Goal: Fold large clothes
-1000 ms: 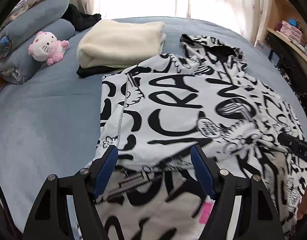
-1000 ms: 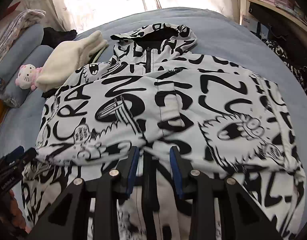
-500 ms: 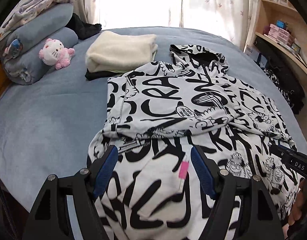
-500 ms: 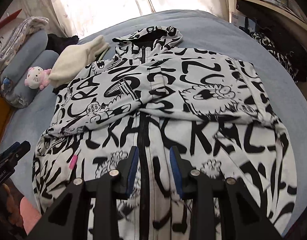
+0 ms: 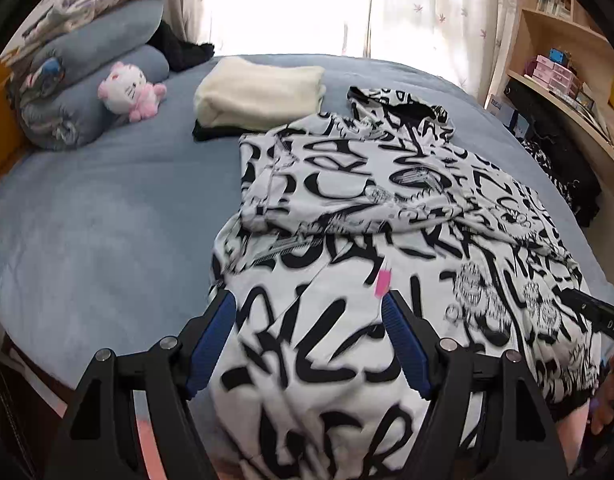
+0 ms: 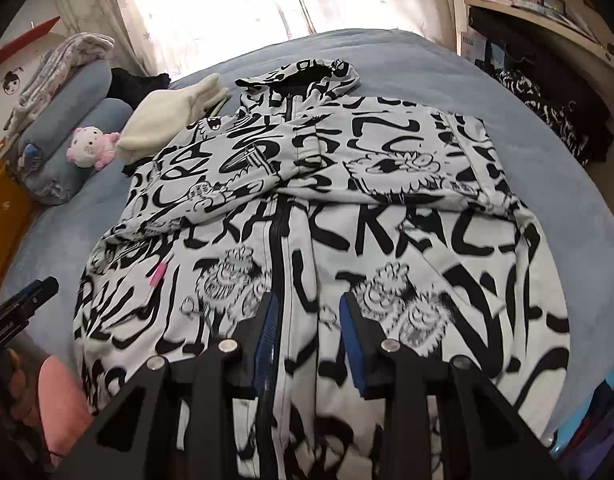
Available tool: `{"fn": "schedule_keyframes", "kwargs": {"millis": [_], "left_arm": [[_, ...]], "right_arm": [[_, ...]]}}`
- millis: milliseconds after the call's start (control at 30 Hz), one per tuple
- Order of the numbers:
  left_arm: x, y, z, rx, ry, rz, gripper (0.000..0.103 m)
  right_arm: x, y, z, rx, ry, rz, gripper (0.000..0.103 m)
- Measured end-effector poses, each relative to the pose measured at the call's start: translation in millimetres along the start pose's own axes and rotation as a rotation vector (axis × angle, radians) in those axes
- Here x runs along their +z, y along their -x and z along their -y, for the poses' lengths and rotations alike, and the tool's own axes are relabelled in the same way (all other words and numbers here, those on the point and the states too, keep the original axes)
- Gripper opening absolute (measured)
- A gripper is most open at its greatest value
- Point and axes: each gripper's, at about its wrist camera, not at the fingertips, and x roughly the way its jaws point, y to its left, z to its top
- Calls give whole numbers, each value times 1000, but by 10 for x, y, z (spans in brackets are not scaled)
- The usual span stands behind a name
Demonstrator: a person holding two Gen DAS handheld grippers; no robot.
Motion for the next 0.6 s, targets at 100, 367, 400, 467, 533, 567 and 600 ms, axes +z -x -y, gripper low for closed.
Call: {"fn": "schedule_keyframes", "kwargs": {"millis": [100, 367, 400, 467, 533, 567, 600], "left_arm": [[-125, 40, -176, -25, 7, -32, 74], [-660, -121, -575, -153, 65, -214, 74], [-742, -167, -597, -169, 74, -238, 74], [-855, -236, -594, -185, 84, -267, 74], [-960, -319, -579, -199, 93, -299, 74], [-991, -347, -556, -203, 96, -307, 74], [-1030, -390, -540, -208, 100, -318, 74]], "right_arm": [[-96, 97, 139, 19, -20, -8, 35], [-413, 445, 664, -49, -43, -5, 41], [-455, 478, 734, -67, -48, -9, 41], [-549, 539, 905, -96, -68, -19, 41], [-675, 603, 1136, -123, -111, -36, 41], [-710, 618, 1213, -126, -126, -38, 41], [-761, 629, 1317, -133, -148, -44, 41]]}}
